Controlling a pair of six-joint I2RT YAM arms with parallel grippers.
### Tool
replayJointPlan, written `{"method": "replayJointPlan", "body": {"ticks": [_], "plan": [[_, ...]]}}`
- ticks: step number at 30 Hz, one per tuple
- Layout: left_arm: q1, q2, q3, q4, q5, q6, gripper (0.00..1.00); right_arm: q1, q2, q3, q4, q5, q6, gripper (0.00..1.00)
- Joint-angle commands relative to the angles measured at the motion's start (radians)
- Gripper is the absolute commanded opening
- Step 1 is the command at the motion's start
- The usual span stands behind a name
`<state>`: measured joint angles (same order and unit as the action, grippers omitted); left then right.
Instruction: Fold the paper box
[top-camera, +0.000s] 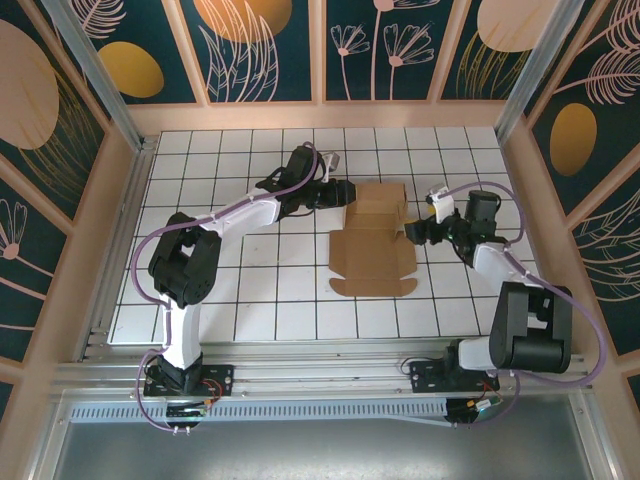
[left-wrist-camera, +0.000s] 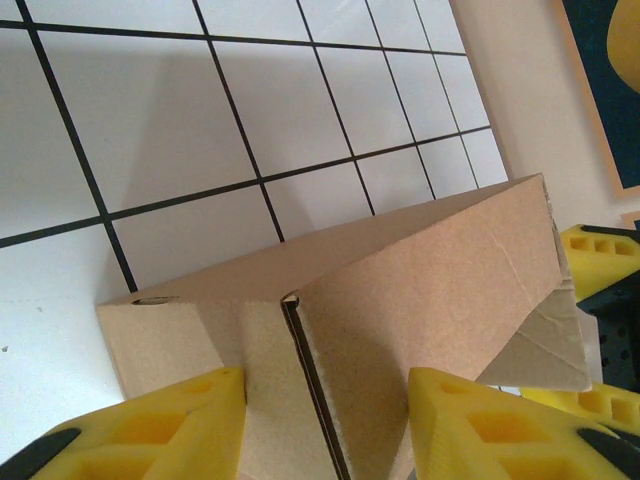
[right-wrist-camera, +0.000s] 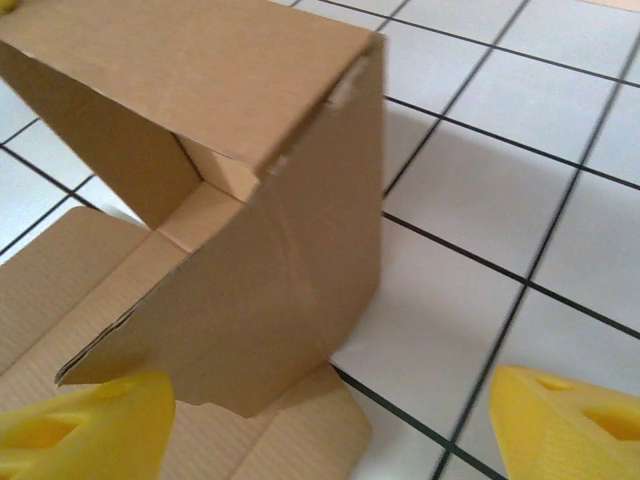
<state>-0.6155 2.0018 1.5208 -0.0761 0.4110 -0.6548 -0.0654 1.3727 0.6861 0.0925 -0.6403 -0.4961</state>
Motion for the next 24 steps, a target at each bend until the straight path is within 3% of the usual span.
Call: {"method": "replayJointPlan", "body": {"ticks": [1, 15, 24], "plan": [[-0.009, 0.029, 0.015, -0.051, 0.005, 0.015, 0.45, 0.034, 0.032, 0.023, 0.075, -0.044, 0.006, 0.82], [-0.008, 0.030, 0.012, -0.048, 0.006, 0.013, 0.45, 0.123, 0.171, 0.078, 0.242, 0.104, 0.137, 0.68], [-0.009, 0.023, 0.001, -0.042, 0.003, 0.011, 0.45, 0.158, 0.257, 0.131, 0.247, 0.173, 0.150, 0.57]]}}
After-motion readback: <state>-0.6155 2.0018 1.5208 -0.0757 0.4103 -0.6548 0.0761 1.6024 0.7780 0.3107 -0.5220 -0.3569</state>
